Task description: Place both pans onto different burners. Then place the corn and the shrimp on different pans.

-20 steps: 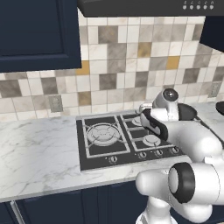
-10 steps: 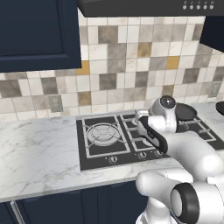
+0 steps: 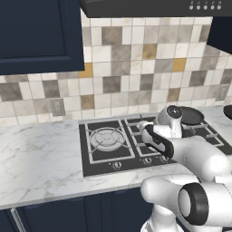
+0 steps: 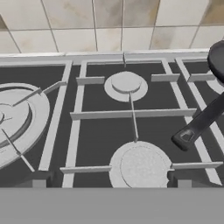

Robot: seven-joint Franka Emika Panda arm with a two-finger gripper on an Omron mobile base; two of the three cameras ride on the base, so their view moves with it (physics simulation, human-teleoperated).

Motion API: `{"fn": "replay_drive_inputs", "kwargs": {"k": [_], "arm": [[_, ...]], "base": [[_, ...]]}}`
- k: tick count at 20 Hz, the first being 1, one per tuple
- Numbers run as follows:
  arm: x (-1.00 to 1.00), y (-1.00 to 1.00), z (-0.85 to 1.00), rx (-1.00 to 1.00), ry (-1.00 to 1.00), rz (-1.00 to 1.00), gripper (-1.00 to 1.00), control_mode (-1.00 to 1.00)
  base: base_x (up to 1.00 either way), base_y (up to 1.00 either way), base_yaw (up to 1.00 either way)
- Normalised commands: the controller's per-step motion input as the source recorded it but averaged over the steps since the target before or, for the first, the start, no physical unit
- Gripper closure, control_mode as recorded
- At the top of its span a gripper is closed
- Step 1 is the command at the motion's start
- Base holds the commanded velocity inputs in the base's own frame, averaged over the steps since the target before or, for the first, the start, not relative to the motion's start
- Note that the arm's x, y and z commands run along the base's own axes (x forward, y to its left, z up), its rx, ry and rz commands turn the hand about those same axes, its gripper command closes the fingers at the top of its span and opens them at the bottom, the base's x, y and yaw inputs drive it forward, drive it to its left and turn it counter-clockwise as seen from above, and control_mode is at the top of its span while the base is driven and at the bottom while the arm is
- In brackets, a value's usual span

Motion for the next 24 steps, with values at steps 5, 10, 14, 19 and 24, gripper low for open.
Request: {"fn": "replay_drive_inputs", "kwargs": {"k": [5, 10, 14, 19, 24], "arm": [[0.0, 0.12, -0.2, -0.04, 0.01, 0.01, -1.0, -1.0], [0.0, 0.0, 0.0, 0.0, 0.0, 0.0, -1.0, 1.0], [0.0, 0.0, 0.0, 0.0, 0.0, 0.0, -1.0, 1.0], [0.0, 0.0, 0.0, 0.0, 0.0, 0.0, -1.0, 1.0], [0.0, 0.0, 0.0, 0.0, 0.0, 0.0, -1.0, 1.0]], "base": [[0.0, 0.0, 0.0], [-0.05, 0.1, 0.0], [-0.39, 0.01, 0.0], [-0.18, 0.0, 0.0], [0.0, -0.23, 0.0]]}}
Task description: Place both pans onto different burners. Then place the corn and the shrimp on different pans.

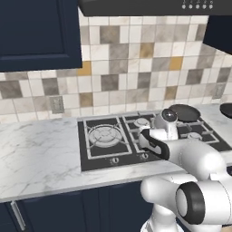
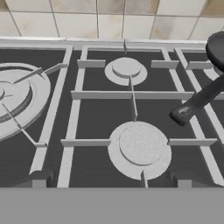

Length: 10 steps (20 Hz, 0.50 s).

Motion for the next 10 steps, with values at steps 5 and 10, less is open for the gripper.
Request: {"fn": "replay_drive_inputs", "kwargs": {"k": [5, 10], "arm": [[0.0, 0.0, 0.0, 0.0, 0.0, 0.0, -1.0, 1.0], [0.0, 0.0, 0.0, 0.0, 0.0, 0.0, -1.0, 1.0]], "base": [[0.0, -0.63, 0.0], [0.0, -0.64, 0.0]]}}
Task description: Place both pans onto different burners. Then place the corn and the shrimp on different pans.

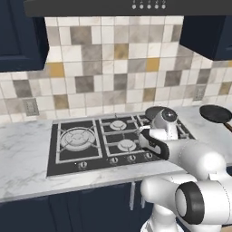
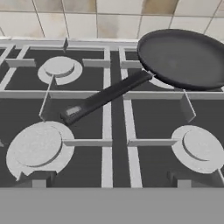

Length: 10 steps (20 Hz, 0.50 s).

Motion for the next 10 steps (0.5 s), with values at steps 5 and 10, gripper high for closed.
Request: {"fn": "replay_drive_inputs", "kwargs": {"k": [5, 10], "arm": [[0.0, 0.0, 0.0, 0.0, 0.0, 0.0, -1.0, 1.0], [0.0, 0.0, 0.0, 0.0, 0.0, 0.0, -1.0, 1.0]], "base": [[0.0, -0.59, 0.0], [0.0, -0.56, 0.0]]}}
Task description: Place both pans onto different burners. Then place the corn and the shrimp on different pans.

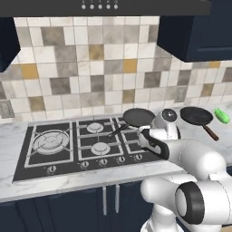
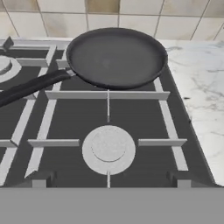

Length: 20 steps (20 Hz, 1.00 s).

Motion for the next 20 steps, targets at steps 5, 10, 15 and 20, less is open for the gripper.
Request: {"fn": "replay_drive_inputs", "kwargs": {"k": [5, 10, 15, 20], "arm": [[0.0, 0.0, 0.0, 0.0, 0.0, 0.0, -1.0, 1.0], [0.0, 0.0, 0.0, 0.0, 0.0, 0.0, -1.0, 1.0], [0.0, 0.0, 0.0, 0.0, 0.0, 0.0, -1.0, 1.0], [0.0, 0.0, 0.0, 0.0, 0.0, 0.0, -1.0, 1.0]], "base": [[0.0, -0.53, 0.0], [0.0, -0.55, 0.0], [0.0, -0.54, 0.0], [0.0, -0.47, 0.0]]}}
